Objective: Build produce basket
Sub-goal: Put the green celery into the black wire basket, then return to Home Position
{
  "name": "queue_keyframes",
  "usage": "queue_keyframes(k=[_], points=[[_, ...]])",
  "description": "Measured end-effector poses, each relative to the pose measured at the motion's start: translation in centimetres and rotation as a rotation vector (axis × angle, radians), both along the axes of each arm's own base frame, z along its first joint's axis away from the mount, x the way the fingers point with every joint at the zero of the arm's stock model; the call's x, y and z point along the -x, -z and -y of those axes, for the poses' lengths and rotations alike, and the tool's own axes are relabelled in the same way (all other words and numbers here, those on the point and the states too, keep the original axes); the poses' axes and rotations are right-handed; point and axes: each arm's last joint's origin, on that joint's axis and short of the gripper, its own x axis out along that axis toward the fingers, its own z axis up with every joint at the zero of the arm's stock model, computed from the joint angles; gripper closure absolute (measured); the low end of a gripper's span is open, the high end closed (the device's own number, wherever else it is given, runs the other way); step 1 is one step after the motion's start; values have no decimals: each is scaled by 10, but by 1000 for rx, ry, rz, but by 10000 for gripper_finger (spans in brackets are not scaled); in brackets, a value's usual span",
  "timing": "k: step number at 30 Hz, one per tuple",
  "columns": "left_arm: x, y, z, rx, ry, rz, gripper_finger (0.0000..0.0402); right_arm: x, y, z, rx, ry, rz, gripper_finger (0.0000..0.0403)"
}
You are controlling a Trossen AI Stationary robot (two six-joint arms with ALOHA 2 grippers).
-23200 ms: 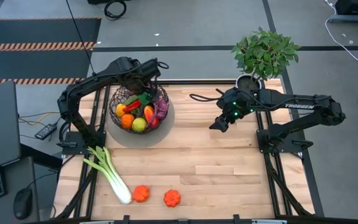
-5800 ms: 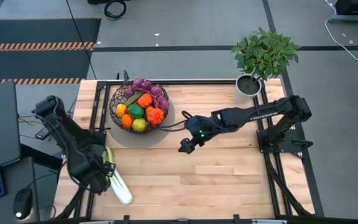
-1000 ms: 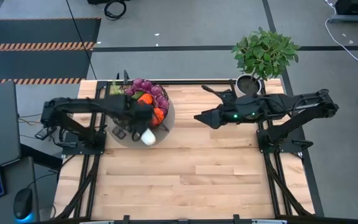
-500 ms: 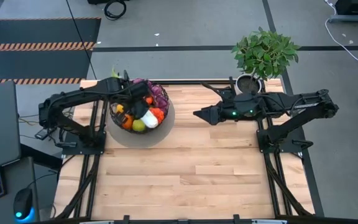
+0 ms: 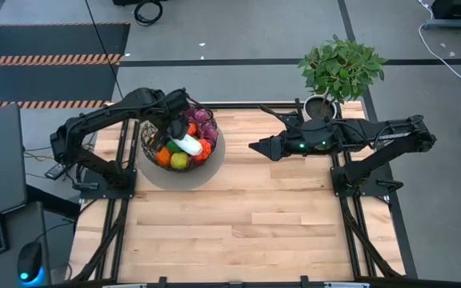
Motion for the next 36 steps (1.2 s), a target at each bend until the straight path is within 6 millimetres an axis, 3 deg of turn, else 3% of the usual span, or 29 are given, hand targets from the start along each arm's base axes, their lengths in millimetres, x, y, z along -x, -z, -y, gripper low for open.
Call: queue_keyframes(k=[6, 12, 29, 36], points=[[2, 1, 1, 31, 35, -13, 77, 0, 0, 0, 0, 0, 0, 30], [-1, 1, 9, 43, 32, -19, 53, 0, 0, 0, 0, -1, 0, 30], [-3, 2, 38, 92, 16, -90, 130, 0, 0, 2, 26, -1, -6, 30], [-2, 2, 39, 94, 16, -106, 174, 0, 0, 2, 28, -2, -7, 30]])
